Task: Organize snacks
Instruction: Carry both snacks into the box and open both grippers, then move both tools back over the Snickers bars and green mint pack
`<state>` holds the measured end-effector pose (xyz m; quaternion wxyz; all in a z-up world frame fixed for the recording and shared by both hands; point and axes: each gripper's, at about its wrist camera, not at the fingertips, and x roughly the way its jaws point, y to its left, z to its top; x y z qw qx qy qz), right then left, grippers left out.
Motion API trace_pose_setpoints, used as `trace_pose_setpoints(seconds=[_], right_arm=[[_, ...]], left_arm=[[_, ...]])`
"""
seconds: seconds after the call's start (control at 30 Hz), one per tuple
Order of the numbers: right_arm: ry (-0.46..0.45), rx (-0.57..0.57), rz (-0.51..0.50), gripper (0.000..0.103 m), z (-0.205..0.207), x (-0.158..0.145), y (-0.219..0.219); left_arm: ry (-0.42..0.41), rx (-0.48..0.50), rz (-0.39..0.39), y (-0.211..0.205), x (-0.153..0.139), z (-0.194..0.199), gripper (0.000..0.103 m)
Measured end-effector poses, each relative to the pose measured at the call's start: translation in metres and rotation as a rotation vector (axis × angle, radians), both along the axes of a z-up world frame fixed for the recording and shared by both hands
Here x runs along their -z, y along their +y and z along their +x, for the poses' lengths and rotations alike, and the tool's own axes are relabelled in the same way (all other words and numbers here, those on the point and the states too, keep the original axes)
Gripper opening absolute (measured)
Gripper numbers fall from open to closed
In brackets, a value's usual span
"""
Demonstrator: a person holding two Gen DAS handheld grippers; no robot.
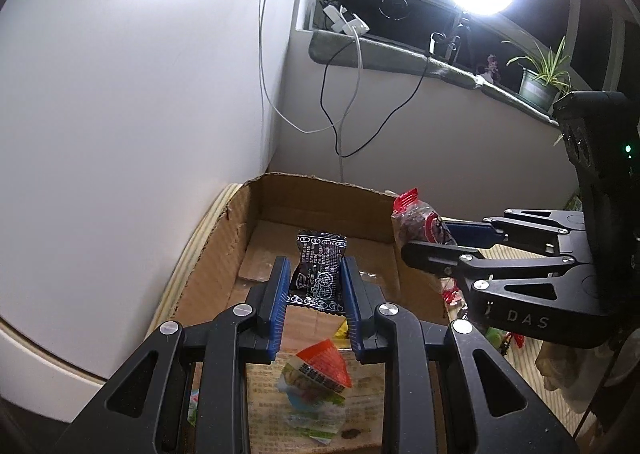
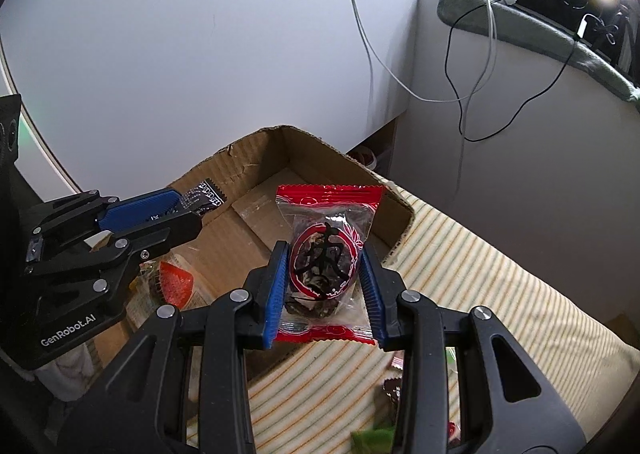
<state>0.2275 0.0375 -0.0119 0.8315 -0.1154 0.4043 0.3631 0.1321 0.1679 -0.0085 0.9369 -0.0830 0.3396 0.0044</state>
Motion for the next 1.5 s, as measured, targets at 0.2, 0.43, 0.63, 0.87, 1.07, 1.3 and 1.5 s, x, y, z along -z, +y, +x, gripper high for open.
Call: trace_pose_setpoints(seconds=[0.2, 0.43, 0.63, 0.87, 1.07, 1.3, 1.5], right_arm=[[-0.004, -0.013, -0.005, 0.037, 0.000, 0.003, 0.004], [-0.033, -0.010, 0.001, 0.058, -0.003, -0.003, 0.002], [-0.054, 0.011, 0.012, 0.071, -0.007, -0.011, -0.005], [-0.082, 0.034, 0.027, 0.080, -0.014, -0.025, -0.021], [-0.099, 0.058, 0.041, 0.090, -0.024, -0.035, -0.045], [-0.116, 0.107, 0.031, 0.091, -0.033, -0.041, -0.090], [-0.103, 0.184, 0.018, 0.091, -0.036, -0.035, -0.141]], left_arm=[[0.004, -0.011, -0.001, 0.003, 0.002, 0.001, 0.025], [0.001, -0.025, 0.001, 0.004, 0.000, -0.001, 0.027], [-0.007, -0.031, 0.006, 0.004, -0.004, -0.005, 0.027], [-0.031, -0.027, 0.009, -0.003, -0.013, -0.016, 0.040], [-0.053, -0.010, 0.006, -0.016, -0.021, -0.025, 0.057], [-0.068, 0.037, -0.007, -0.041, -0.025, -0.032, 0.062], [-0.070, 0.104, -0.013, -0.075, -0.023, -0.035, 0.062]])
